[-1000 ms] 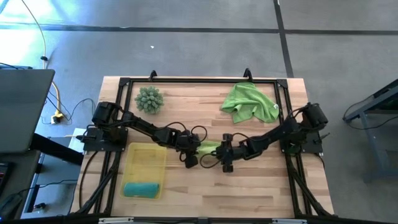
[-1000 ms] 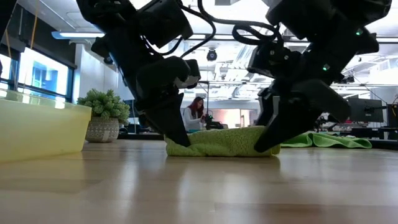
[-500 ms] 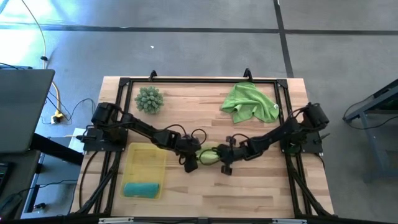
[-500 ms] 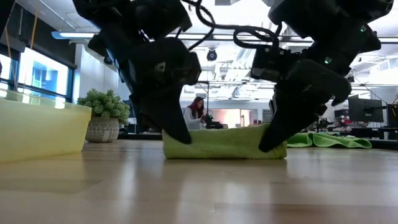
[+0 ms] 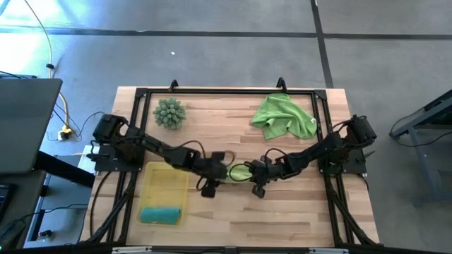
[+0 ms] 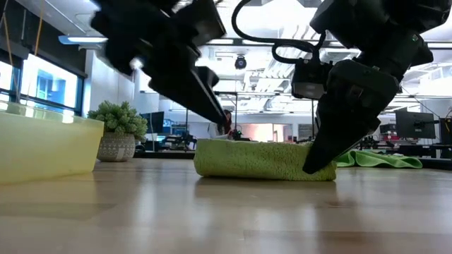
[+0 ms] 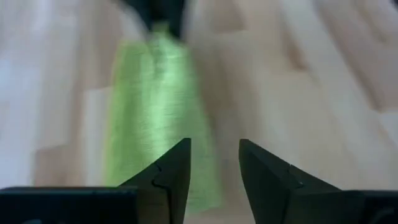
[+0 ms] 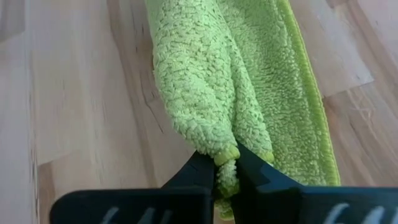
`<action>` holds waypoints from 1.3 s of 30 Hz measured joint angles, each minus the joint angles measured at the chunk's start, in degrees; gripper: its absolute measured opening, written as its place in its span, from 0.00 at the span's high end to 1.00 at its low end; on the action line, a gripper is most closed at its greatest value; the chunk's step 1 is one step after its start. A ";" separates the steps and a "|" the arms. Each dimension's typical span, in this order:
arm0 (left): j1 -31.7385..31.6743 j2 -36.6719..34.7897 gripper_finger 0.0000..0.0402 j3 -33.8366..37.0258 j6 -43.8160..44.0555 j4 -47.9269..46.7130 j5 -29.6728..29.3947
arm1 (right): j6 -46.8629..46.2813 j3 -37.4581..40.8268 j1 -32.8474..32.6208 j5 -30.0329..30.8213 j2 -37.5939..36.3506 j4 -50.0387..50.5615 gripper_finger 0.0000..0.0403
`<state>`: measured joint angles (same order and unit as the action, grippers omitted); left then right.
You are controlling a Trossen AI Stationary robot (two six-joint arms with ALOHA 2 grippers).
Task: Roll microfiber towels into tight, uniform cylinder then place into a basket
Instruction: Roll the light green towel
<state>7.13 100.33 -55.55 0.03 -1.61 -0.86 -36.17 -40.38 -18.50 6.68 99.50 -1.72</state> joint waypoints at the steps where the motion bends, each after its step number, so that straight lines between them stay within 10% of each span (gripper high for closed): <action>1: 0.82 0.03 0.69 0.00 -1.15 -0.01 -0.30 | 0.06 0.05 0.00 -0.10 0.00 -0.14 0.98; 10: 5.05 4.22 0.68 0.02 -7.72 0.48 -16.18 | 0.14 0.13 0.94 -1.58 0.00 -0.65 0.98; 20: 3.91 7.93 0.68 0.00 -6.32 1.99 -16.40 | 0.65 0.16 0.92 -1.54 0.00 -0.74 0.97; 39: -3.19 13.55 0.69 -0.37 23.80 9.96 9.94 | 11.08 0.71 -1.48 -10.75 -17.43 8.52 0.69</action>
<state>3.95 113.89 -55.92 23.83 8.35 9.08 -25.09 -39.68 -19.98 -4.07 82.07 6.80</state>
